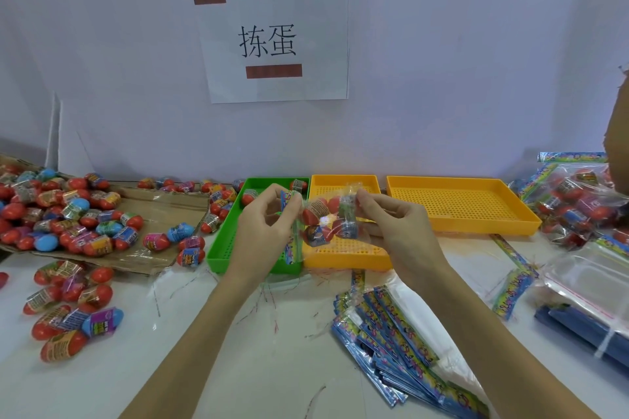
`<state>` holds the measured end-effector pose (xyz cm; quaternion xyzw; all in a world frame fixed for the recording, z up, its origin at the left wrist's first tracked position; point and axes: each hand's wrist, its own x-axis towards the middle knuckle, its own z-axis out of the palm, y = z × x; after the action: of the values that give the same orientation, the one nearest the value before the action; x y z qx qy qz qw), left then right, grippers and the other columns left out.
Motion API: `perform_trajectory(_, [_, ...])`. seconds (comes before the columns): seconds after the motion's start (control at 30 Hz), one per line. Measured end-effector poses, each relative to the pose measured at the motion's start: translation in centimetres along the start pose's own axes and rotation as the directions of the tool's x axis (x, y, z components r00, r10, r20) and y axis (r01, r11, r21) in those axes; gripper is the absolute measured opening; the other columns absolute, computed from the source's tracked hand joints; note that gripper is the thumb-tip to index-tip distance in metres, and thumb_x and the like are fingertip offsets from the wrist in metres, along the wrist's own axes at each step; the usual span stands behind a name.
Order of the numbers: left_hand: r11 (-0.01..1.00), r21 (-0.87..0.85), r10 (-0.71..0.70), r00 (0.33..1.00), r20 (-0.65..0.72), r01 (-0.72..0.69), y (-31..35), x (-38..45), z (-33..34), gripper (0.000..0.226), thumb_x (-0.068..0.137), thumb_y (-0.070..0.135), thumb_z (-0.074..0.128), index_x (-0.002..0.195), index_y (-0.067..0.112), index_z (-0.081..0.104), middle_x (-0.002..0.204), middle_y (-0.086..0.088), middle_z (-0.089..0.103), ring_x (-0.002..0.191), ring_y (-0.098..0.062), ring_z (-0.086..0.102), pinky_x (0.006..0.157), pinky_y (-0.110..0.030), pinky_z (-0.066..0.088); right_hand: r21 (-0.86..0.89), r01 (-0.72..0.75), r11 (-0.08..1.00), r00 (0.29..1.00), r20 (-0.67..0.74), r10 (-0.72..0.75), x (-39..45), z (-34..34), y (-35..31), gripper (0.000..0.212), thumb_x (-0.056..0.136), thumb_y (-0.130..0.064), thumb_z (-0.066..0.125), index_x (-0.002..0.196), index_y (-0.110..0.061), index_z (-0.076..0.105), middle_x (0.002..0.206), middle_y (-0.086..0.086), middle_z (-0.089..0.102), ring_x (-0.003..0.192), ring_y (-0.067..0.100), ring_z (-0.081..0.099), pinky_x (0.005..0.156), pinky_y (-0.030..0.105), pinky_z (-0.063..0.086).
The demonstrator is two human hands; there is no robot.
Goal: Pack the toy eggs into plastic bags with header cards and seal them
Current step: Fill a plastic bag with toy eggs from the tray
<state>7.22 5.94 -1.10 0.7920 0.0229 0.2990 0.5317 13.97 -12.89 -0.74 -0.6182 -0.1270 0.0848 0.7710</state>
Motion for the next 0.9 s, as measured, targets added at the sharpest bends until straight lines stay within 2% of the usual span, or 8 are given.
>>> perform_trajectory(0.13, [0.996, 0.046, 0.082, 0.997, -0.009, -0.082, -0.2, -0.2, 0.1, 0.023, 0.107, 0.023, 0.056, 0.084, 0.019, 0.060, 0.072, -0.011, 0.062, 0.069, -0.041, 0.057, 0.066, -0.054, 0.045, -0.026, 0.006, 1.000, 0.999, 0.035, -0.005, -0.1, -0.1, -0.2, 0.028, 0.091, -0.033, 0.073, 0.112, -0.016, 0.077, 0.098, 0.002, 0.081, 0.088, 0.022, 0.079, 0.072, 0.028, 0.063])
perform_trajectory(0.3, [0.994, -0.006, 0.105, 0.992, -0.072, -0.105, 0.0, -0.1, -0.1, 0.022, 0.108, 0.019, 0.054, 0.088, 0.020, 0.065, 0.079, -0.003, 0.068, 0.073, -0.033, 0.061, 0.067, -0.047, 0.049, -0.019, 0.033, 0.999, 0.998, 0.050, -0.032, 0.0, -0.2, -0.2, 0.019, 0.091, -0.022, 0.074, 0.106, -0.011, 0.079, 0.098, 0.005, 0.080, 0.092, 0.021, 0.078, 0.074, 0.026, 0.063])
perform_trajectory(0.43, [0.997, -0.037, 0.062, 0.990, -0.130, -0.068, -0.1, -0.3, 0.4, 0.023, 0.110, 0.024, 0.048, 0.094, 0.012, 0.059, 0.081, -0.015, 0.059, 0.076, -0.042, 0.053, 0.063, -0.051, 0.045, -0.043, 0.073, 0.996, 0.997, 0.031, -0.072, 0.0, 0.1, 0.1, 0.013, 0.095, -0.015, 0.071, 0.104, -0.007, 0.078, 0.094, 0.007, 0.079, 0.093, 0.019, 0.077, 0.077, 0.027, 0.062])
perform_trajectory(0.5, [0.998, -0.023, 0.060, 0.987, -0.152, -0.064, 0.0, -0.6, 0.9, 0.023, 0.110, 0.028, 0.044, 0.095, 0.017, 0.057, 0.081, -0.006, 0.062, 0.073, -0.033, 0.058, 0.065, -0.050, 0.050, -0.046, 0.067, 0.997, 0.996, 0.067, -0.064, -0.1, 0.3, 0.3, 0.012, 0.097, -0.012, 0.069, 0.104, -0.006, 0.077, 0.094, 0.008, 0.078, 0.092, 0.020, 0.076, 0.079, 0.027, 0.062])
perform_trajectory(0.57, [0.996, 0.014, 0.092, 0.979, -0.181, -0.091, 0.1, -0.7, 1.0, 0.020, 0.110, 0.029, 0.042, 0.094, 0.025, 0.054, 0.081, 0.012, 0.065, 0.068, -0.014, 0.062, 0.062, -0.036, 0.054, -0.049, 0.050, 0.998, 0.992, 0.121, -0.044, -0.2, 0.4, 0.3, 0.013, 0.099, -0.008, 0.066, 0.106, -0.008, 0.077, 0.101, 0.007, 0.079, 0.098, 0.020, 0.076, 0.083, 0.029, 0.062])
perform_trajectory(0.6, [0.994, 0.044, 0.109, 0.977, -0.185, -0.103, 0.1, -0.8, 1.1, 0.019, 0.109, 0.031, 0.041, 0.093, 0.030, 0.052, 0.080, 0.017, 0.064, 0.069, -0.014, 0.062, 0.060, -0.037, 0.055, -0.055, 0.042, 0.998, 0.989, 0.142, -0.034, -0.2, 0.4, 0.2, 0.015, 0.100, -0.008, 0.065, 0.107, -0.009, 0.078, 0.104, 0.005, 0.079, 0.101, 0.019, 0.075, 0.084, 0.031, 0.062])
perform_trajectory(0.7, [0.983, 0.123, 0.159, 0.971, -0.180, -0.139, 0.1, -0.9, 1.2, 0.015, 0.106, 0.035, 0.042, 0.092, 0.038, 0.049, 0.074, 0.008, 0.057, 0.069, -0.022, 0.058, 0.060, -0.052, 0.054, -0.084, 0.025, 0.996, 0.983, 0.185, -0.009, -0.4, 0.5, 0.1, 0.016, 0.098, -0.020, 0.068, 0.108, -0.012, 0.078, 0.104, 0.002, 0.079, 0.104, 0.017, 0.074, 0.085, 0.031, 0.062])
perform_trajectory(0.9, [0.973, 0.140, 0.202, 0.967, -0.152, -0.182, 0.0, -0.9, 1.2, 0.014, 0.105, 0.036, 0.044, 0.093, 0.039, 0.051, 0.075, 0.007, 0.063, 0.064, -0.018, 0.063, 0.054, -0.039, 0.055, -0.211, 0.024, 0.977, 0.991, 0.136, 0.005, -0.5, 0.1, -0.1, 0.023, 0.080, -0.036, 0.079, 0.089, -0.014, 0.081, 0.085, 0.005, 0.078, 0.084, 0.017, 0.073, 0.080, 0.029, 0.063])
